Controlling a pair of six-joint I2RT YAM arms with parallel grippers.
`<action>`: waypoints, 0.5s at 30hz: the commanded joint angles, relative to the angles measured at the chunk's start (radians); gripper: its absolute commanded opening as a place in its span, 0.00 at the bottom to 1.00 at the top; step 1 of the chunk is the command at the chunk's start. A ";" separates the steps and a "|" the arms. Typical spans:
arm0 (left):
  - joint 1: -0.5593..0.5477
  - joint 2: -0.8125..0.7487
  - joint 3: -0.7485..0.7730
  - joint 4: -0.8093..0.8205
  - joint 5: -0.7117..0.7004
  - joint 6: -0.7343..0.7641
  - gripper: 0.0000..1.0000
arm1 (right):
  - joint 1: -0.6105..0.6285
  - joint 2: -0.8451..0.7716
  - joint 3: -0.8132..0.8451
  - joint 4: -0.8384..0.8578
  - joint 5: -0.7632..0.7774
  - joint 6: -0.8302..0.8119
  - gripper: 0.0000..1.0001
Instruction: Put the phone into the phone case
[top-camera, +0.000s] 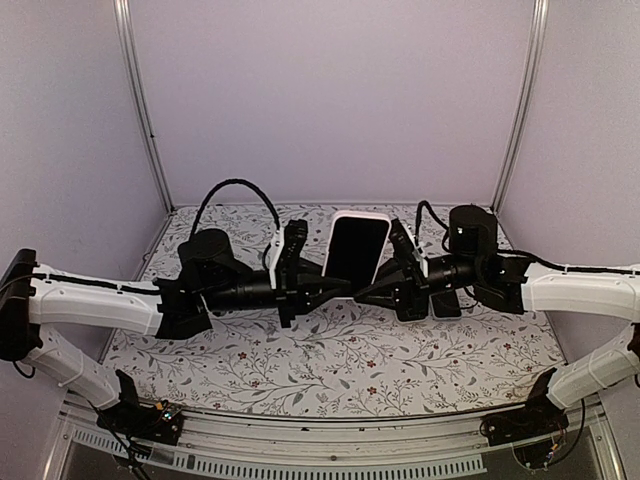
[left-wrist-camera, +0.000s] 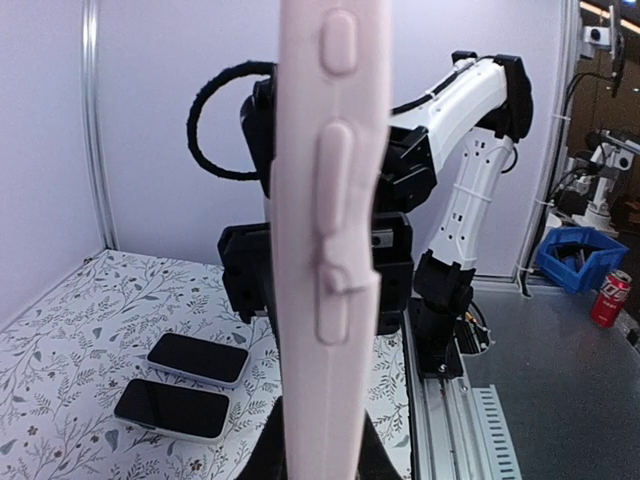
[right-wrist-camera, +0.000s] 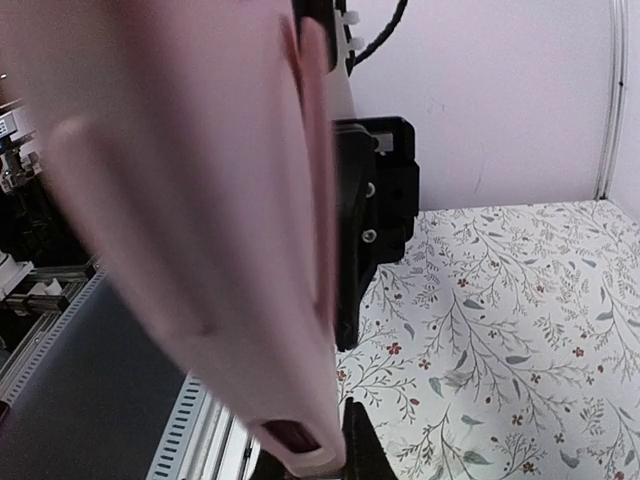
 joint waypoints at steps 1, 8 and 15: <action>-0.002 -0.029 0.019 0.079 -0.007 -0.019 0.00 | 0.018 0.019 0.017 -0.015 0.023 -0.051 0.00; -0.002 -0.036 0.018 0.048 -0.011 -0.003 0.00 | 0.017 -0.031 0.012 -0.088 0.124 -0.099 0.54; -0.002 -0.049 0.005 0.017 -0.006 0.010 0.00 | -0.006 -0.129 0.063 -0.245 0.170 -0.202 0.76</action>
